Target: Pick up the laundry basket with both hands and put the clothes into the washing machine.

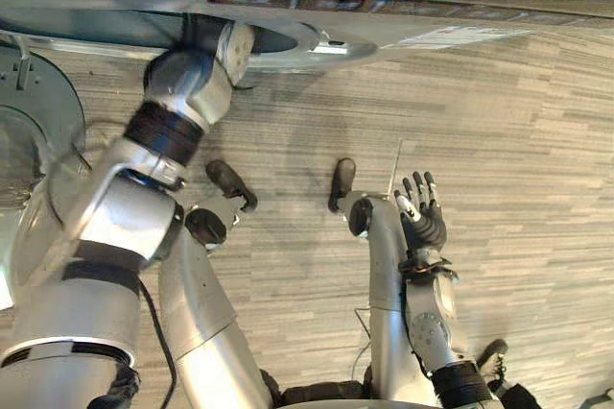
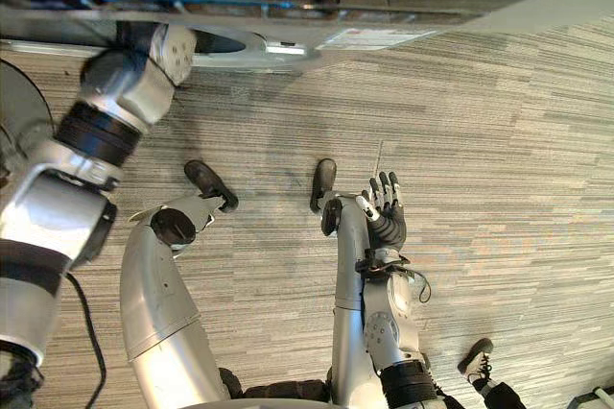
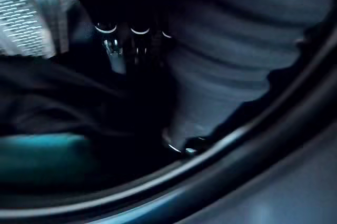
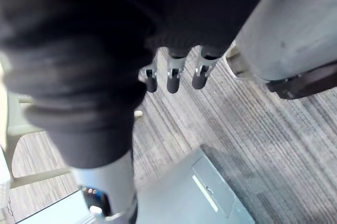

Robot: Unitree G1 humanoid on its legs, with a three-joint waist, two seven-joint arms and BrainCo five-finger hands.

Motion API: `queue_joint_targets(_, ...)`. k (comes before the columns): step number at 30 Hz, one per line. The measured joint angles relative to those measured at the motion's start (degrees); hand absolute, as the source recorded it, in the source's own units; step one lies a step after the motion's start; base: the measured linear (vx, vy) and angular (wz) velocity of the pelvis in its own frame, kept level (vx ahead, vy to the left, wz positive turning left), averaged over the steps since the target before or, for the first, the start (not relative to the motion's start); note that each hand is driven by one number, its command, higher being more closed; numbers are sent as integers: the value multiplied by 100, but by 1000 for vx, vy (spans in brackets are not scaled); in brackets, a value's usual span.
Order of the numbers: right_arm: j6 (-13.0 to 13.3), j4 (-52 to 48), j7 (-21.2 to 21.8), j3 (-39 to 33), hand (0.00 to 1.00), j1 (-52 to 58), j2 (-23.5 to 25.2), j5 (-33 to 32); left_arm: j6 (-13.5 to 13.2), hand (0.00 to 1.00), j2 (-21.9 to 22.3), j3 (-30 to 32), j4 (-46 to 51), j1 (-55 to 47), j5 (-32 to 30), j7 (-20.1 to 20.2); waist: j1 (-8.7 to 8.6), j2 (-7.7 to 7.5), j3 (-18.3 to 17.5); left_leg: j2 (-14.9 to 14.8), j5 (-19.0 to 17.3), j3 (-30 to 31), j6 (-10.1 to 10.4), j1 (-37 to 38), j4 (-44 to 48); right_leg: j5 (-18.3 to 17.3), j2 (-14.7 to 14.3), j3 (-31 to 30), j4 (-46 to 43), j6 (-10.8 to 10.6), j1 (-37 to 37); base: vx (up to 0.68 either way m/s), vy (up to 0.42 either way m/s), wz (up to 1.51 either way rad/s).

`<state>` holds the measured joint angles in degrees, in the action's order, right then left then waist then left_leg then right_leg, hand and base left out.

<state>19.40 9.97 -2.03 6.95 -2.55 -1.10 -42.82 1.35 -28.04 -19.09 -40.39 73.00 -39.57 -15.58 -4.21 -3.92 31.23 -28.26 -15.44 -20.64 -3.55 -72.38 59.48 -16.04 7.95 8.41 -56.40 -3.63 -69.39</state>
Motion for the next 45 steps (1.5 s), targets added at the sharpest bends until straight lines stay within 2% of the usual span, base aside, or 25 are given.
queue_joint_targets(1, -56, 103, -11, 20, 0, -24, -1, -29, 145, 0, 145, 600, -93, -235, 163, 125, 11, 0, 0, 2, 28, -13, 11, 134, -84, 10, -6, 3, 78, 17, 130, 16, -33, -4)
queue_joint_targets(6, -409, 505, -11, 108, 0, -36, 2, -70, 435, 0, 487, 2028, 179, -959, 811, 354, 73, 0, -1, 163, 362, -26, 145, 759, -776, 94, 6, 218, 626, 145, 819, 17, -64, 19)
queue_joint_targets(7, -450, 601, 17, 134, 0, -44, -3, -181, 439, 0, 616, 2361, 457, -1148, 1274, 70, 116, -1, -1, 247, 484, -41, 173, 922, -1021, 137, 14, 261, 791, 178, 975, 10, -82, 29)
queue_joint_targets(9, -466, 746, 72, 149, 0, -60, -4, -232, 427, 0, 816, 2754, 1192, -1650, 1698, -484, 187, 0, -1, 351, 642, -71, 234, 1188, -1350, 167, 26, 314, 999, 202, 1215, 29, -90, 24)
queue_joint_targets(10, -461, 896, 82, 195, 0, -87, -5, -232, 418, 0, 892, 2887, 1644, -2070, 1822, -873, 203, 0, -1, 399, 728, -78, 267, 1367, -1529, 179, 26, 368, 1106, 224, 1390, 39, -97, 24)
queue_joint_targets(12, -461, 1078, 76, 261, 0, -142, 12, -226, 415, 0, 1007, 3073, 2381, -2835, 1871, -1278, 226, 4, -4, 519, 870, -73, 337, 1667, -1819, 197, 50, 453, 1292, 252, 1679, 42, -69, 24)
queue_joint_targets(14, -467, 1249, 59, 255, 0, -157, -1, -212, 408, 0, 1277, 3127, 3001, -3765, 1867, -1465, 277, 51, -27, 597, 942, -85, 392, 2057, -2087, 198, 66, 518, 1482, 255, 2057, 49, -73, 19)
queue_joint_targets(17, -507, 1497, -73, 201, 0, -160, -3, -135, 201, 0, 2129, 3038, 3771, -5335, 1868, -1482, 369, 60, -48, 789, 1030, -97, 469, 2801, -2541, 198, 104, 587, 1817, 255, 2796, 55, -35, 18)
queue_joint_targets(19, -627, 1782, -155, 175, 0, -156, -57, 68, 13, 0, 2543, 2814, 3798, -6154, 1896, -1424, 473, 128, -294, 937, 1093, -117, 496, 3121, -2805, 198, 136, 639, 2028, 254, 3124, 66, 0, 23)
queue_joint_targets(21, -817, 2364, -184, 100, 0, -149, -90, 439, -312, 0, 2860, 2380, 3561, -7131, 2161, -1067, 580, 290, -713, 1085, 1140, -109, 519, 3573, -3122, 197, 202, 791, 2315, 235, 3661, 145, 18, 30)
queue_joint_targets(23, -931, 2650, -228, 30, 0, -101, -124, 777, -497, 0, 2919, 2117, 3160, -7593, 2455, -702, 669, 399, -897, 1161, 1141, -110, 522, 4027, -3298, 208, 232, 848, 2518, 197, 4160, 118, 23, 23)
queue_joint_targets(26, -1074, 2837, -289, -71, 0, 79, -94, 1323, -692, 0, 2959, 1942, 2335, -7930, 2908, -91, 676, 471, -1215, 1299, 1139, -140, 525, 4507, -3553, 271, 253, 902, 2893, 80, 4714, 81, 61, 8)
queue_joint_targets(28, -1160, 3222, -307, -397, 0, 168, -53, 1746, -703, 0, 2982, 1986, 1210, -7958, 3267, 327, 663, 522, -1556, 1348, 1140, -256, 526, 4772, -3776, 498, 213, 865, 3394, -45, 5034, 51, 105, -15)
queue_joint_targets(29, -1188, 3317, -314, -445, 0, 156, -55, 1830, -697, 0, 2974, 2019, 957, -7942, 3334, 353, 672, 527, -1634, 1346, 1140, -310, 525, 4800, -3814, 582, 192, 823, 3520, -57, 5057, 39, 102, -35)
queue_joint_targets(31, -1255, 3577, -330, -581, 0, 37, -47, 1961, -678, 0, 2924, 2207, 247, -7836, 3709, 452, 664, 535, -1700, 1316, 1119, -512, 488, 4915, -3850, 878, 95, 657, 3883, -102, 5158, 21, 96, -51)
queue_joint_targets(33, -1312, 3744, -320, -597, 0, -35, -62, 2075, -653, 0, 2849, 2344, -85, -7720, 4017, 576, 671, 532, -1703, 1320, 1064, -706, 407, 5030, -3846, 1155, 48, 525, 3848, -70, 5085, -56, 105, -64)
queue_joint_targets(34, -1337, 3971, -316, -604, 0, -145, -65, 2086, -628, 0, 2852, 2460, -124, -7714, 4161, 592, 680, 554, -1721, 1210, 1063, -901, 346, 5205, -4057, 1312, -12, 459, 3905, -73, 5147, -81, 65, -73)
queue_joint_targets(35, -1352, 4086, -314, -605, 0, -236, -82, 2085, -632, 0, 2843, 2534, -143, -7701, 4219, 637, 680, 561, -1718, 1161, 1052, -1049, 329, 5337, -4093, 1164, 61, 475, 3446, 13, 5077, -98, 15, -50)
queue_joint_targets(36, -1368, 4239, -287, -583, 0, -173, -41, 2091, -619, 0, 2785, 2580, -206, -7689, 4370, 700, 623, 519, -1740, 1206, 1060, -1069, 312, 5536, -4078, 912, 275, 537, 1966, 135, 4968, -72, -11, -16)
queue_joint_targets(38, -1362, 4397, -253, -534, 0, 44, 4, 2104, -626, 0, 2653, 2608, -174, -7711, 4456, 766, 627, 401, -1962, 1326, 1042, -976, 294, 5635, -3918, 1037, 406, 291, 1051, -1, 5078, -66, -19, 24)
queue_joint_targets(40, -1367, 4659, -199, -580, 0, 97, -51, 2208, -622, 0, 2683, 2632, -168, -7742, 4595, 811, 628, 499, -2249, 1565, 1092, -416, 318, 5448, -4168, 933, 111, 81, 1698, -329, 5330, -50, -16, 49)
queue_joint_targets(41, -1377, 4779, -174, -684, 0, 190, -116, 2287, -658, 0, 2785, 2641, 11, -7842, 4700, 819, 658, 478, -2429, 1736, 1364, -341, 230, 5480, -4471, 532, 105, -264, 1555, -630, 5582, -47, -42, 69)
queue_joint_targets(42, -1382, 4834, -161, -700, 0, 248, -110, 2323, -675, 0, 2800, 2651, 235, -7918, 4842, 816, 647, 264, -2516, 1991, 1466, -320, 132, 5355, -4428, 171, 194, -465, 1812, -638, 5846, -34, -73, 55)
queue_joint_targets(43, -1403, 4899, -158, -693, 0, 237, -126, 2330, -671, 0, 2773, 2665, 375, -7954, 4944, 814, 699, 168, -2577, 2048, 1480, -336, 112, 5207, -4340, -56, 231, -508, 2108, -616, 5887, -107, -124, 30)
queue_joint_targets(45, -1479, 5034, -165, -647, 0, -86, -269, 2416, -658, 0, 2959, 2794, 817, -8064, 5316, 789, 855, 346, -2465, 1876, 1552, -278, 96, 4847, -4087, -249, 38, -428, 2913, -521, 6073, -188, -107, -11)
